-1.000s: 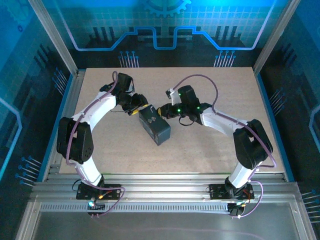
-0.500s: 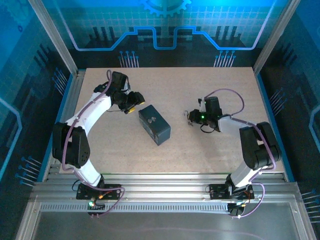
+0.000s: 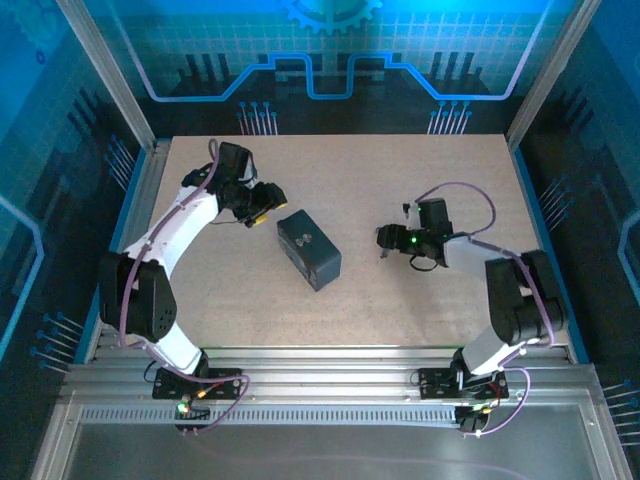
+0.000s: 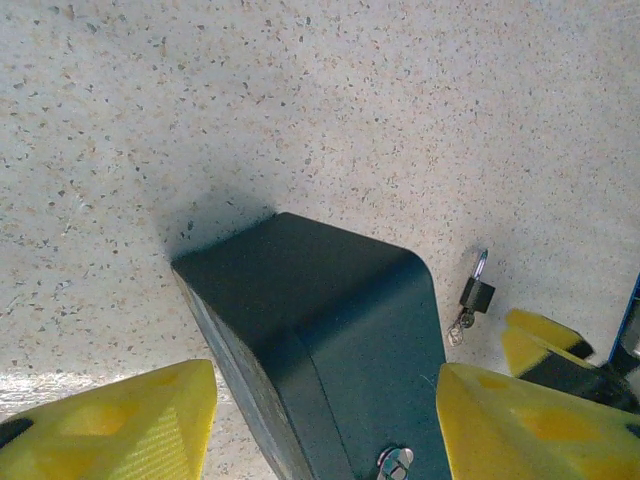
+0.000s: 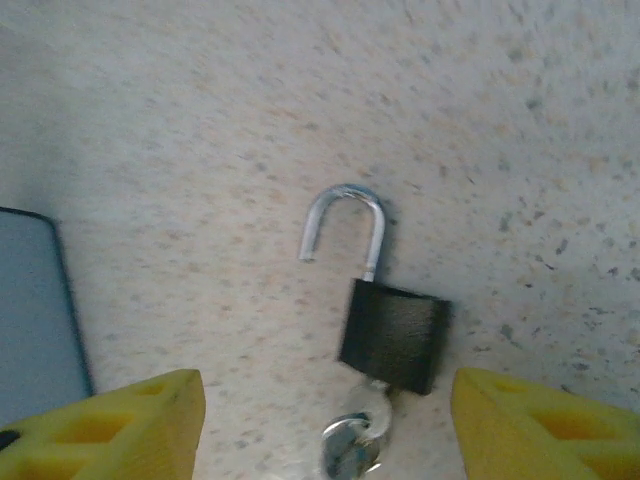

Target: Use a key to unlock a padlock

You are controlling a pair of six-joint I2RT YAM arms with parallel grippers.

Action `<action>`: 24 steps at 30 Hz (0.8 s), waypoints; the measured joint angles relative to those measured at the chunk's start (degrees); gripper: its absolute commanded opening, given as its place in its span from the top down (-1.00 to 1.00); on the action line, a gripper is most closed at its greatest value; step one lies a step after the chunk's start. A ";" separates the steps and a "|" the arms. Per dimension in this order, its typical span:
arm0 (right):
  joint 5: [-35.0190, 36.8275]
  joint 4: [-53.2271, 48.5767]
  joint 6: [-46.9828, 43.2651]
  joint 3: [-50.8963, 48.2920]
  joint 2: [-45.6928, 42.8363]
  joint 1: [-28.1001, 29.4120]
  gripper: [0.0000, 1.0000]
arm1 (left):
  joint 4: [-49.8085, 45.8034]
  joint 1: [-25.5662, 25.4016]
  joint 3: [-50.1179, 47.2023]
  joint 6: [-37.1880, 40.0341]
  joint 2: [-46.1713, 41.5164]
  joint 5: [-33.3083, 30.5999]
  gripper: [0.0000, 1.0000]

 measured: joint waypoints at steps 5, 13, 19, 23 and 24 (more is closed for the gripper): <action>0.42 -7.17 -6.27 8.26 -7.54 8.35 -0.71 | 0.04 0.02 -1.68 0.00 -0.39 -0.28 -0.22; 3.63 -13.53 -14.62 17.84 -6.47 25.97 -1.00 | 0.07 0.04 -4.15 -0.02 -0.48 -0.35 -0.22; 9.09 -19.47 -19.15 22.71 1.31 31.26 -1.00 | 0.04 0.04 -4.15 -0.02 -0.63 -0.55 -0.22; 11.50 -21.97 -20.50 23.58 4.59 32.72 -1.00 | 0.02 0.04 -4.22 -0.02 -0.66 -0.55 -0.22; 12.31 -22.43 -20.72 23.69 5.05 32.96 -1.00 | 0.02 0.09 -4.26 -0.02 -0.66 -0.55 -0.22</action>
